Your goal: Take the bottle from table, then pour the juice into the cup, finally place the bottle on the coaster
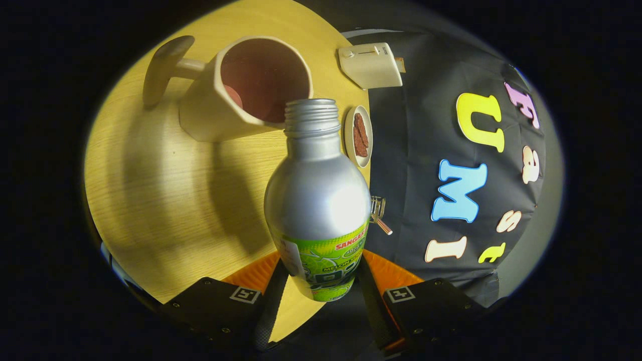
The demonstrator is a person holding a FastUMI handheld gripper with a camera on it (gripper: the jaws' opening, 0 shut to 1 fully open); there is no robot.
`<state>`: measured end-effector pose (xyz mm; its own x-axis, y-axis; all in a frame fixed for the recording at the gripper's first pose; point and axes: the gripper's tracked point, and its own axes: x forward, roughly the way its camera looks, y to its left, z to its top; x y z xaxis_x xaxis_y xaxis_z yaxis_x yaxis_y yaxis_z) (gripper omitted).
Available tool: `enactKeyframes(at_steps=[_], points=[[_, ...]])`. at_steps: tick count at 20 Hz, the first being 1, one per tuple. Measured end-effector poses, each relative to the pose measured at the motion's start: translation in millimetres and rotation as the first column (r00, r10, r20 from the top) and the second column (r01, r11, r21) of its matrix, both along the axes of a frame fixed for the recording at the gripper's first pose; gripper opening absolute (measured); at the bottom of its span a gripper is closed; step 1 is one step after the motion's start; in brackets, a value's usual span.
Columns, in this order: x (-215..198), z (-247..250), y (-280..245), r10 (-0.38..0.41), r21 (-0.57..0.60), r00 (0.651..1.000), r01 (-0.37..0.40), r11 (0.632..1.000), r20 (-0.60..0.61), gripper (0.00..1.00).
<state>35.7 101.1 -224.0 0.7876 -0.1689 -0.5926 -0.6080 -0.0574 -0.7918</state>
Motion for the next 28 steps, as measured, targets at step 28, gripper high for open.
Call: enactKeyframes(at_steps=[28], points=[[4.8, 10.1, -4.4, 0.035, -0.168, 0.999, -0.040, 0.985, -0.034, 0.76]])
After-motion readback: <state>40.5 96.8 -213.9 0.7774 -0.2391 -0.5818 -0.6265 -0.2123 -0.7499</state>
